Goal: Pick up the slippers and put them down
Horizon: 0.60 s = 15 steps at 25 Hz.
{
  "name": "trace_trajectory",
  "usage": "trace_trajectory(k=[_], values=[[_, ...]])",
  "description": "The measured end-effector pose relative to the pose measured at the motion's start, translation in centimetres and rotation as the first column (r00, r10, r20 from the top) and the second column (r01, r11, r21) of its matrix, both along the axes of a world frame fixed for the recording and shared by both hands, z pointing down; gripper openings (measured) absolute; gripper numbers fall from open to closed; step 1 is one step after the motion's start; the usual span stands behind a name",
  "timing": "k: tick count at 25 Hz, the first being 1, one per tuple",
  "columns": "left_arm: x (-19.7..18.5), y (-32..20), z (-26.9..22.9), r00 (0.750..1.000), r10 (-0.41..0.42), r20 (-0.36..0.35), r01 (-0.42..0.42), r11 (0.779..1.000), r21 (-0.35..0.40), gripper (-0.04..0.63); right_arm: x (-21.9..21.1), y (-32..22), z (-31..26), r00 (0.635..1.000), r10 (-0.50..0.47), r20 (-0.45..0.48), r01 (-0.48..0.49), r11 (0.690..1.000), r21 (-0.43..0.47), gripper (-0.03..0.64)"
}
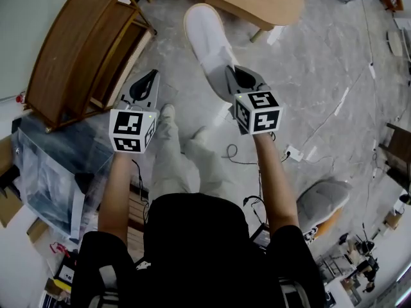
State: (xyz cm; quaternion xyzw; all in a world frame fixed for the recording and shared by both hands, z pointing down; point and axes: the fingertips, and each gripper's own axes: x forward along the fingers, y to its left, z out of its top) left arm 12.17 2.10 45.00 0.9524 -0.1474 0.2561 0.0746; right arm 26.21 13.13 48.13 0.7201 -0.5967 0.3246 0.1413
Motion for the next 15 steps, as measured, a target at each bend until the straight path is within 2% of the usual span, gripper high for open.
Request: trace_trajectory(k=[15], values=[[2.6,-5.8,13.4,0.999,-0.006,0.038,0.007,1.0,-0.03,0.008,1.4,-4.1,13.0,0.999,0.008,0.031,-0.006,0.999,-0.037,0.008]])
